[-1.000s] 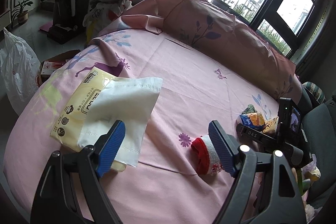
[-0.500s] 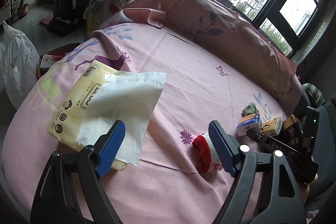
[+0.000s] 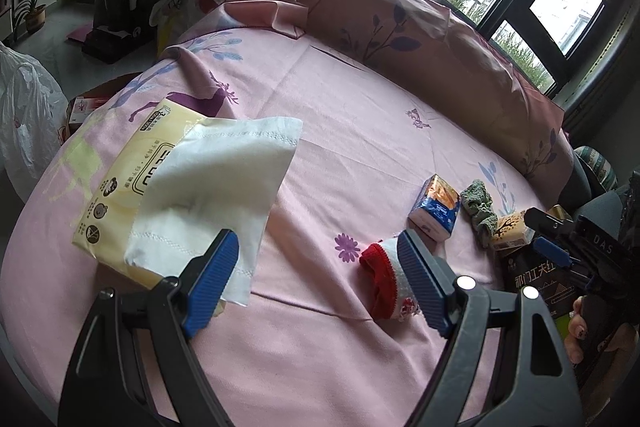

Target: Organize soft objects

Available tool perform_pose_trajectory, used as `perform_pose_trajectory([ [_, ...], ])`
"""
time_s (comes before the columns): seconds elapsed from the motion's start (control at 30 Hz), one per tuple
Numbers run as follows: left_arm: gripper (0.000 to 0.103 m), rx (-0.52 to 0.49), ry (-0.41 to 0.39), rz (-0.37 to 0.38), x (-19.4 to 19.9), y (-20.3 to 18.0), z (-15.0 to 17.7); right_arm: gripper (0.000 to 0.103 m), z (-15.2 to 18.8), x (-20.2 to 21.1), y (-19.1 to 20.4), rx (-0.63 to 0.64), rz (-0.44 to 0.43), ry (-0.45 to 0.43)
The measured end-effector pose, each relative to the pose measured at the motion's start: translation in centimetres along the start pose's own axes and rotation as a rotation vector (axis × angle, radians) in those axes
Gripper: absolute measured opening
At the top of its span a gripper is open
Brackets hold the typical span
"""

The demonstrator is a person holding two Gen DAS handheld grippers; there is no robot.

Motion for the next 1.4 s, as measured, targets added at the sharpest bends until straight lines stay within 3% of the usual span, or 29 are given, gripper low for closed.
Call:
perform_pose_trajectory([
  [0.2,0.081,-0.015,0.013,-0.004,-0.2,-0.1,0.1,0.076,-0.4,-5.8,2.9,0.038,0.01,0.091],
  [0.3,0.081,-0.024,0.014,-0.013,-0.2,-0.2,0.1,0.076,-0.1,-9.1,3.6,0.047,0.094,0.13],
  [0.43,0.081,-0.027,0.019,-0.01,-0.5,-0.5,0.1,0.076,0.6,-11.8,5.1,0.065,0.067,0.176],
  [0.5,0.081,-0.035,0.021,-0.016,-0.6,-0.6,0.2,0.063,0.9,-12.3,5.1,0.097,0.119,0.165],
  [0.63,0.081,-0.05,0.03,-0.007,-0.5,-0.8,0.3,0.059,1.7,-11.0,4.6,0.115,0.097,0.153],
  [0.83,0.08,-0.075,0.09,0.07,-0.7,-2.4,1.6,0.059,5.0,-5.0,2.5,0.13,0.008,0.149],
  [0.93,0.08,-0.103,0.108,0.095,-0.9,-3.8,2.4,0.059,6.6,-2.9,1.2,0.046,-0.047,0.178],
  [1.03,0.079,-0.11,0.132,0.118,-1.2,-4.9,3.2,0.059,8.3,-1.3,1.4,0.12,-0.063,0.17],
  [1.2,0.078,-0.11,0.177,0.135,-1.8,-5.8,4.4,0.062,10.3,-1.8,0.7,0.082,-0.116,0.265],
  [1.4,0.075,-0.088,0.227,0.176,-2.3,-6.6,5.7,0.071,9.4,0.5,-0.3,0.091,-0.08,0.18],
])
Point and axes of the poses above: each gripper's, at about its wrist camera, not at the fingertips, and x roughly against the way its jaws point, y to its left, z to its underside, the point moved 7 cm from there along -x, roughly the way its jaws point, and after that the axes turned 4 degrees about -x, right-handed, at the moved point
